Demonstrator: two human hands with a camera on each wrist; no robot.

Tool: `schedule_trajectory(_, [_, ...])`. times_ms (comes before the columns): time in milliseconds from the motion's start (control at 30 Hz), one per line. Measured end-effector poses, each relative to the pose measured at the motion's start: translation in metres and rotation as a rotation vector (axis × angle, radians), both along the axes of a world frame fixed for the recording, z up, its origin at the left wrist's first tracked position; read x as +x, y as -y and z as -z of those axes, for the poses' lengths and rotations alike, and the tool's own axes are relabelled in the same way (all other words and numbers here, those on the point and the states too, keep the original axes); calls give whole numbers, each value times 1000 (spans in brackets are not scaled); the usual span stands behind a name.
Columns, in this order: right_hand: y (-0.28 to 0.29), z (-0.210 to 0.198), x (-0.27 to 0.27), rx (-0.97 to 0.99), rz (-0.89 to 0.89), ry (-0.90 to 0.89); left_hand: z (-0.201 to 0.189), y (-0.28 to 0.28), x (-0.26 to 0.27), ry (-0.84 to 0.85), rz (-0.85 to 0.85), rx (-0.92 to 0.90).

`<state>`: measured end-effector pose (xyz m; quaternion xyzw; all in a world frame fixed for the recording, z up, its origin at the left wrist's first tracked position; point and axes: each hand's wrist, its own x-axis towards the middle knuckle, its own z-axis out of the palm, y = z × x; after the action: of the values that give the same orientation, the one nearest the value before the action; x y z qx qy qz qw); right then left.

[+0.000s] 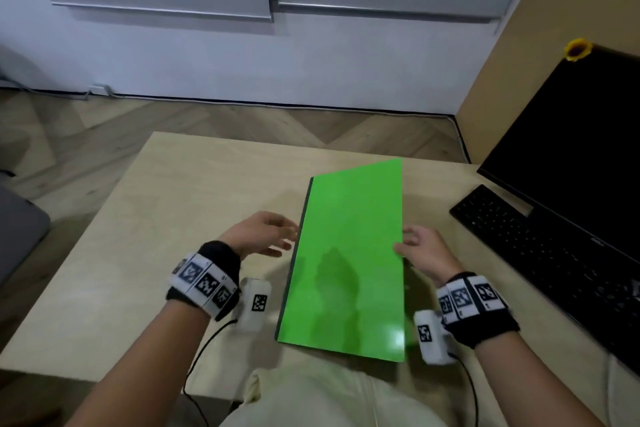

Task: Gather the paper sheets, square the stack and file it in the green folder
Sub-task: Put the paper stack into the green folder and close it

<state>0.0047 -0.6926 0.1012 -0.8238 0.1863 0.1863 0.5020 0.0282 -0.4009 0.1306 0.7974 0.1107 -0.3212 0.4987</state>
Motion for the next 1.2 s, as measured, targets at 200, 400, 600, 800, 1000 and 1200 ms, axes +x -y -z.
schedule_trajectory(200, [20,63,-11,-20,155,-203,73,37,7,-194,37,290])
schedule_trajectory(400, [18,100,-27,-195,164,-328,101,67,9,-167,-38,323])
schedule_trajectory(600, [-1,98,-20,-155,218,-413,119,45,4,-170,-137,236])
schedule_trajectory(800, [-38,97,8,-73,196,-434,120,-5,15,-101,-180,327])
schedule_trajectory(1000, [-94,85,42,-40,135,-382,111,-53,42,-112,-186,343])
schedule_trajectory(1200, [-107,85,60,-58,167,-374,107,-69,62,-125,-129,355])
